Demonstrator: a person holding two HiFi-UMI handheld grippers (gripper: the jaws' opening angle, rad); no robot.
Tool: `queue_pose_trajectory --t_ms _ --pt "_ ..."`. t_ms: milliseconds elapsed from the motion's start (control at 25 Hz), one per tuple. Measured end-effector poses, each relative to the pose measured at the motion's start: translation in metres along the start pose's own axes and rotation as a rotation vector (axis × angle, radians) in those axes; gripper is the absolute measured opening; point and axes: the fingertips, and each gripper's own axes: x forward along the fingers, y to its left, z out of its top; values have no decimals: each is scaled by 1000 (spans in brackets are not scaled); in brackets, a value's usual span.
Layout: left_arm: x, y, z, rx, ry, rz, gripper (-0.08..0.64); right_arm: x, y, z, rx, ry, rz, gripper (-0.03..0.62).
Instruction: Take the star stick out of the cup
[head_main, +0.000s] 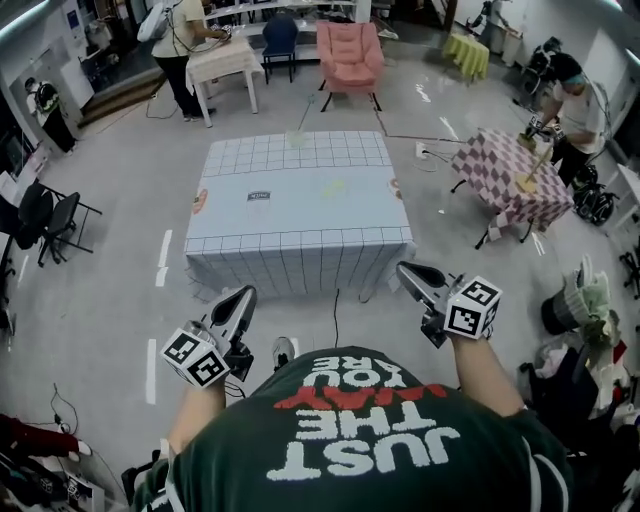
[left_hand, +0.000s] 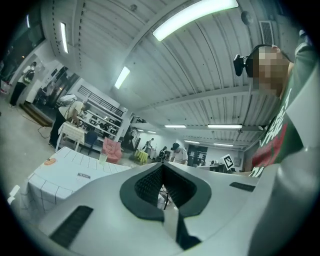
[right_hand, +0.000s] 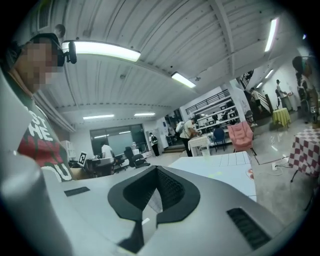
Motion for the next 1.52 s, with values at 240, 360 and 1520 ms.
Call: queue_pose_trajectory --t_ms 240,360,1520 --pt "57 150 81 16 16 -68 -3 145 -34 54 30 -34 -40 31" --pt "78 207 113 22 25 -92 -3 200 -45 78 31 -36 -50 31" --pt "332 351 78 -52 56 175 -3 339 -351 132 54 58 103 32"
